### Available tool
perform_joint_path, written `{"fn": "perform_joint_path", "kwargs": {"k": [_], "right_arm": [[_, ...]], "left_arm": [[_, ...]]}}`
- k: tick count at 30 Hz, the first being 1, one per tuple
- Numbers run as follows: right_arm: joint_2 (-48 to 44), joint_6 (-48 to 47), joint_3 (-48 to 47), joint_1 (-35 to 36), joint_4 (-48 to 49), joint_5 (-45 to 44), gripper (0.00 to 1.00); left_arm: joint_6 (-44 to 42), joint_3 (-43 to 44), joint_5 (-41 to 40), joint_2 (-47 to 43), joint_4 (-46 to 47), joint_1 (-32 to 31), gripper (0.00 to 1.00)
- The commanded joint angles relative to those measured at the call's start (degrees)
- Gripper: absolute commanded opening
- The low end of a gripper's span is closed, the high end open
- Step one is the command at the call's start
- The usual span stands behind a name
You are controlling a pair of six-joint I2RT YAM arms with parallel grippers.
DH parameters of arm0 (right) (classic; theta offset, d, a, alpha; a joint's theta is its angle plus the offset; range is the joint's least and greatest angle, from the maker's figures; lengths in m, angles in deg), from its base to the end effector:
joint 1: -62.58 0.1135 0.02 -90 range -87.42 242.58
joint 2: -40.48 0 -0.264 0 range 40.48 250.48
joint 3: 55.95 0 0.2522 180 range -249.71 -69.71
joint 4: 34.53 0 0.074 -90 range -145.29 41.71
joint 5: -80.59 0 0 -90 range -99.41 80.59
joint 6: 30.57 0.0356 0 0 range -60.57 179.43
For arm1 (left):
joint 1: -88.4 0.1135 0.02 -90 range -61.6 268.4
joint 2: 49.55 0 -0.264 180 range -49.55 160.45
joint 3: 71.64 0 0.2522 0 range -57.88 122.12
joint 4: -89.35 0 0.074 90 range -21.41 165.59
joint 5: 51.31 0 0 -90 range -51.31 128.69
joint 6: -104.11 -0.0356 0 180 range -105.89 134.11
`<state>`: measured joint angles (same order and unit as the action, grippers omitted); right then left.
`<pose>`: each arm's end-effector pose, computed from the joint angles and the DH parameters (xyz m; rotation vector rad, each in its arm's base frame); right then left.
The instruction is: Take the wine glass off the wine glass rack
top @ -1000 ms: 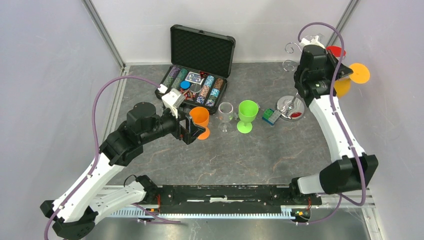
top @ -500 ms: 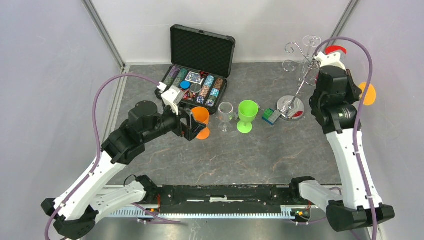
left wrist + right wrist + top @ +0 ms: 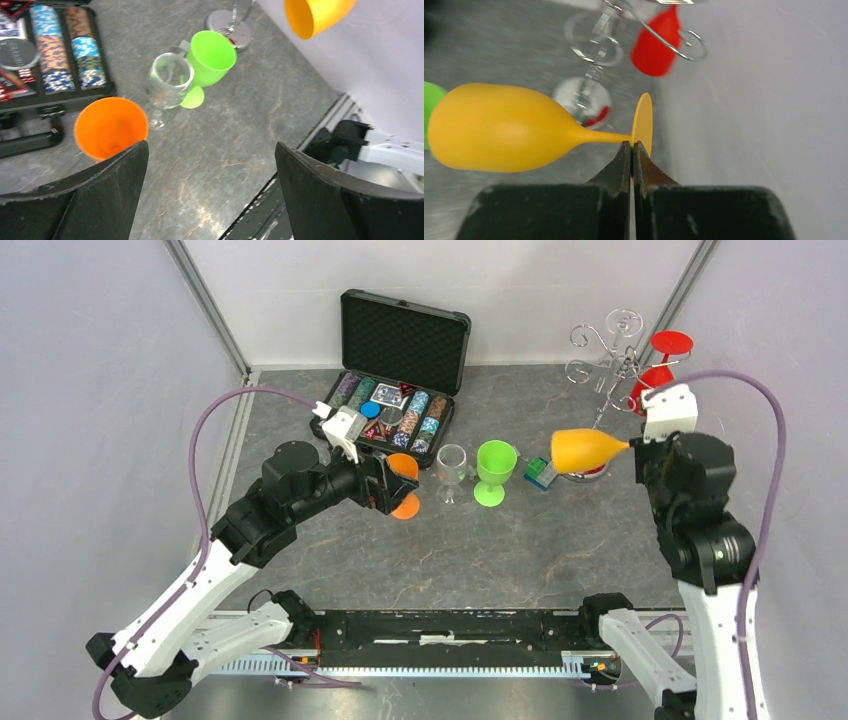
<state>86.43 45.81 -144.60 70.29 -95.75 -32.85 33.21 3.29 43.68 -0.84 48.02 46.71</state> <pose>0.1237 0.0025 0.4404 -0.0718 1.8906 -0.4571 0.1307 -0.1205 0.3948 0.4372 1.8633 -0.8131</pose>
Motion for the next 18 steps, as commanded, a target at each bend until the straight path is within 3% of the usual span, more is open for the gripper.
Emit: {"fn": "perform_joint_path", "kwargs": {"k": [1, 4, 9, 13, 18], "right_arm": [[-5.83, 8.55, 4.21, -0.09, 9.49, 23.04, 0.00], [-8.64, 16.55, 10.22, -0.06, 18.23, 34.78, 0.00], [-13.27, 32.03, 22.06, -0.07, 35.48, 42.18, 0.00], [-15.59, 41.26, 30.27, -0.06, 46.15, 44.40, 0.00], [-16.14, 45.95, 34.35, -0.06, 51.75, 44.95, 0.00]], "left_arm": [[5.84, -0.13, 9.29, 0.22, 7.58, 0.21, 1.00], [11.00, -0.92, 16.24, 0.80, 13.16, 0.21, 1.00], [23.28, -3.54, 26.37, 2.47, 26.29, -0.01, 0.99], [29.61, -6.31, 24.41, 2.68, 32.10, -0.49, 0.94], [33.42, -7.23, 19.71, 3.19, 33.34, -1.54, 0.92]]}}
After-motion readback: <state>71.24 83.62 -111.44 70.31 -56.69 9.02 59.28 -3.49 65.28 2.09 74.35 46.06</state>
